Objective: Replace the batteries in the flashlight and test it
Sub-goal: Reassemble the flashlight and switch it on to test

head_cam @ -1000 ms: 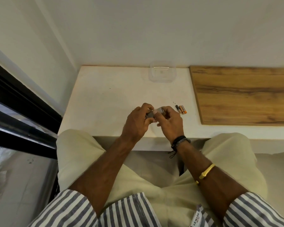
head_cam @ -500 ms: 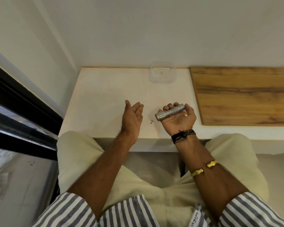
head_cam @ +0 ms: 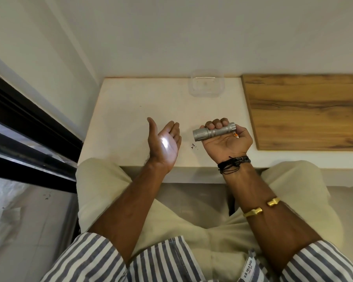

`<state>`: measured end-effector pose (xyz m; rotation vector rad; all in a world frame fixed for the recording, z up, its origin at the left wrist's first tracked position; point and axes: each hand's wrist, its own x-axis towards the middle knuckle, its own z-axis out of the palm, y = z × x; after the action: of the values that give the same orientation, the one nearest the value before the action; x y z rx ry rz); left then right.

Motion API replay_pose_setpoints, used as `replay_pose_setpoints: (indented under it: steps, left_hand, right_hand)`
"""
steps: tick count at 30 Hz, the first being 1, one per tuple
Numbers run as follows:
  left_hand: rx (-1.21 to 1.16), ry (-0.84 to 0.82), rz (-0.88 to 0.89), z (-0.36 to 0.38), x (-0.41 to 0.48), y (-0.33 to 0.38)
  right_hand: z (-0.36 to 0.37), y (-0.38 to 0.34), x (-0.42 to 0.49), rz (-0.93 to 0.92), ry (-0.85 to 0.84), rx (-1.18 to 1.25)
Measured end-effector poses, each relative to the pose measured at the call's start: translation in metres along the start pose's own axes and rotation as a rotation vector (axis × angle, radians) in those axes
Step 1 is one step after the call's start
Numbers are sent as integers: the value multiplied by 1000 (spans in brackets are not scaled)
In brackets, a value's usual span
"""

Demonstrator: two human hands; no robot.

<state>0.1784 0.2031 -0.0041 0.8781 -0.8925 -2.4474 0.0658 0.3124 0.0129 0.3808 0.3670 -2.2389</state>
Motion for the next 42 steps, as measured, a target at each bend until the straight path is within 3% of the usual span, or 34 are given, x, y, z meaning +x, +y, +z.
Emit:
replay_pose_setpoints:
  steps: [30,42]
  left_hand:
    - [0,-7,23,-1,2,2]
    - [-73,-41,-3,-1,1,5]
  right_hand:
    - [-3,-4,-2,12,-24,-26]
    - [2,-5,-1,40,-41,-193]
